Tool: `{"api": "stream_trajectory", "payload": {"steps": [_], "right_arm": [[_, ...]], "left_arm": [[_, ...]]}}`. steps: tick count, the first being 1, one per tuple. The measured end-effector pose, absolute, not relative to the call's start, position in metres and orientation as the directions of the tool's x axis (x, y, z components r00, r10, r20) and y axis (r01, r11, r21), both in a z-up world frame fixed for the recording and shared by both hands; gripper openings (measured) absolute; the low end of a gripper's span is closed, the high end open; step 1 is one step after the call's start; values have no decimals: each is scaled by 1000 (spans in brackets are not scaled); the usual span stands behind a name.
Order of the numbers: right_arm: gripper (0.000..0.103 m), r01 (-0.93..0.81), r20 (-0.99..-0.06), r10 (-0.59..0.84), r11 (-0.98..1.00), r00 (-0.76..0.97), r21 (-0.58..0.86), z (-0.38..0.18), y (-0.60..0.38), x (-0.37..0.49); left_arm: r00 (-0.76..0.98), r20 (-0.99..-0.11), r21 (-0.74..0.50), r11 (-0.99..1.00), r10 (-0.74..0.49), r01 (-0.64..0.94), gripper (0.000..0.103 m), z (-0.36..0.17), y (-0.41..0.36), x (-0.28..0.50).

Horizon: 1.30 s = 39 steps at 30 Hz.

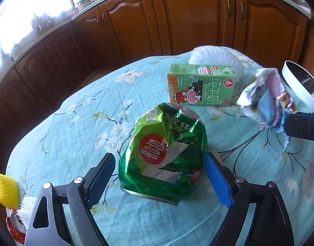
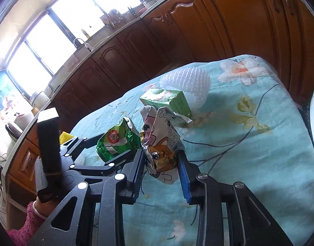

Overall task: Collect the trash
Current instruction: 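Grasp the green crumpled bag with the left tool while the right tool grasps the cat-print wrapper, then carry the green bag and cat-print wrapper over the white bin and open both tools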

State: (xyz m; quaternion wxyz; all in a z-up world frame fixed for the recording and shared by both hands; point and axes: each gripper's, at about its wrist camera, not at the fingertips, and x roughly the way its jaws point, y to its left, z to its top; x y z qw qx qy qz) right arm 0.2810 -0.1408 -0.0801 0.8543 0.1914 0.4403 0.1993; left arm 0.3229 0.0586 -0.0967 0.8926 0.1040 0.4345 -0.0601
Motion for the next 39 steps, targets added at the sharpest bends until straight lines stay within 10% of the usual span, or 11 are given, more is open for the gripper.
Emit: {"api": "stream_trajectory", "payload": {"steps": [12,39], "right_arm": [[32,-139,-654,484,851,582,506,-66,-164,253],[32,11,-648,348,876,677,482,-54,-264,188]], "left_arm": [[650,-747,-27,983,-141,183,38,-85,58,306],[612,-698,-149,912,-371,383,37,-54,-62,246]]}}
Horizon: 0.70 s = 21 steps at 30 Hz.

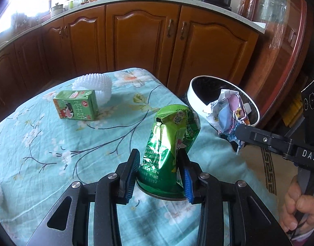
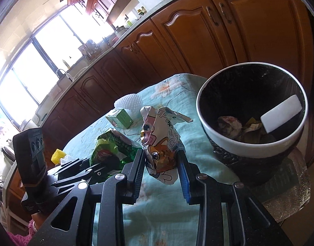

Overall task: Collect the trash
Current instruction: 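Carry the green bag and cat-print wrapper over the white bin and open both tools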

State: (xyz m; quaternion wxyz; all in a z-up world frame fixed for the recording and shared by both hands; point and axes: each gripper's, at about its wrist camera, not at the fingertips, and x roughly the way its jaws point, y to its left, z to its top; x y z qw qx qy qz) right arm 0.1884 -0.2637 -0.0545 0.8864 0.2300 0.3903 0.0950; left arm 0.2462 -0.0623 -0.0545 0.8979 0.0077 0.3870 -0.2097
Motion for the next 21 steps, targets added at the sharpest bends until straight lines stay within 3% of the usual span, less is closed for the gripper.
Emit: {"api": "stream_trajectory", "payload": {"steps": [21], "right_arm": [[32,115,-637,259,867,726,484,-48,-329,161]], "left_arm": [[590,-691,-158,884,-418,441,37,-46,-110,253]]}}
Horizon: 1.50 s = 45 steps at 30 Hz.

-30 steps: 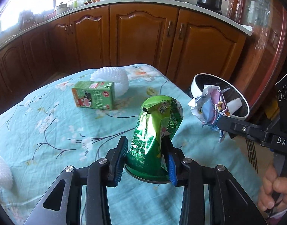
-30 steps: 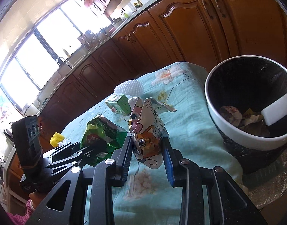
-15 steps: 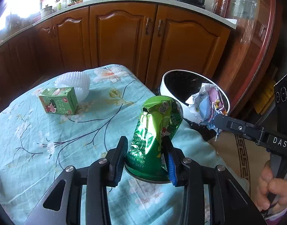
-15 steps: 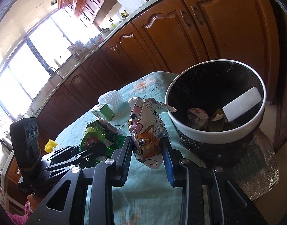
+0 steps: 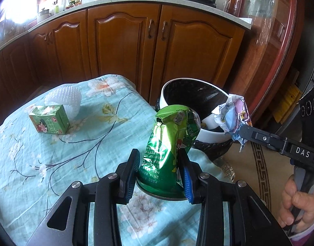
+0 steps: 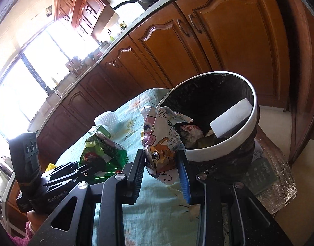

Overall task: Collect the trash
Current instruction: 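Carry the green bag and cat-print wrapper over the white bin and open both tools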

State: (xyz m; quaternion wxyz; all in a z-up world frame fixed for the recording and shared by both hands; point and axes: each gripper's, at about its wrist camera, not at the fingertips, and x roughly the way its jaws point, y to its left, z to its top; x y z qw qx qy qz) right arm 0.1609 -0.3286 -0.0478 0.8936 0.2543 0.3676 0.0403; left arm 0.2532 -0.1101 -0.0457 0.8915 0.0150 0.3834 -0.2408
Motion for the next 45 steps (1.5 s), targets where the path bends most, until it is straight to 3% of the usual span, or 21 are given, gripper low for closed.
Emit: {"api": "stream_trajectory", "payload": {"steps": [25,45], "right_arm": [[32,185,-681,172,890,712,418,-43,-376,200],[33,218,-742,153,900,652,377,-57,-403,241]], "left_arm": [[580,-686,-150,865,-439,478,37,-29,-177,309],[512,-765,-136,875,-391,464,37,-64,-230,373]]}}
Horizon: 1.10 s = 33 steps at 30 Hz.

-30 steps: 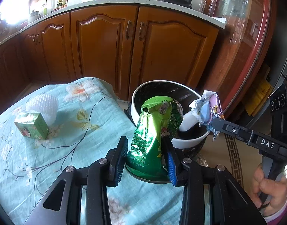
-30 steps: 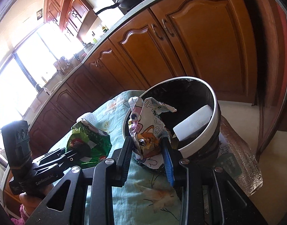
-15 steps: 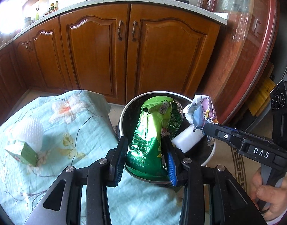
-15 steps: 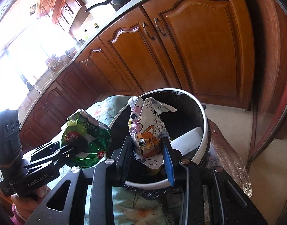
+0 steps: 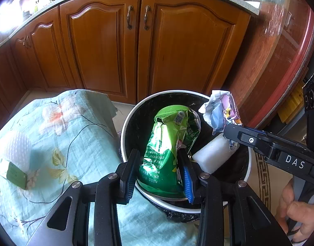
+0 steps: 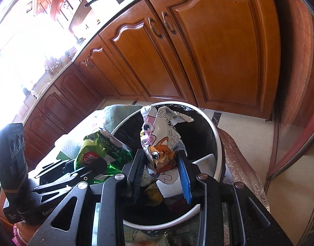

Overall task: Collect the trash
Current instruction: 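Carry the green bag and cat-print wrapper over the white bin and open both tools, then withdraw both tools from the bin back toward the table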

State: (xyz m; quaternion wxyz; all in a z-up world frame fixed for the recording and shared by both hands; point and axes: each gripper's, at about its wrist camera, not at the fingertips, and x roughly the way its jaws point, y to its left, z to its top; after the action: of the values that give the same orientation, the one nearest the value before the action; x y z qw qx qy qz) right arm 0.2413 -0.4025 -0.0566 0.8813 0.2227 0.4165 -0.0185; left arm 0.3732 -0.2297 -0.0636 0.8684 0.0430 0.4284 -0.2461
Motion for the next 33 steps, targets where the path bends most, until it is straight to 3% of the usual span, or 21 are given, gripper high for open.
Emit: {"api": "stream_trajectory", "payload": {"steps": [6,11,18,26,33], "right_arm": [[37,221,-745,162,896,647,386,-59,-406,244],[52,215,-731,173,889,660,405,-58,-408,242],[59,214,-702,177,876,690,431,-51,-404,231],[91,151,-637,210,873,742,464,-41,-371,210],[93,81,-630,255,888,734,454,-41,-328,204]], "left_arm": [[489,-776,-150,869,-399,471,37,-68,-237,377],[493,-768,-153,865,-408,478,44,-65,-237,375],[523,-747,-162,875,-410,455,51,-61,-221,366],[587,-709,-205,911,-390,357,60,-61,-173,337],[602,-720,-242,938,-345,248,62,-74,-123,313]]}}
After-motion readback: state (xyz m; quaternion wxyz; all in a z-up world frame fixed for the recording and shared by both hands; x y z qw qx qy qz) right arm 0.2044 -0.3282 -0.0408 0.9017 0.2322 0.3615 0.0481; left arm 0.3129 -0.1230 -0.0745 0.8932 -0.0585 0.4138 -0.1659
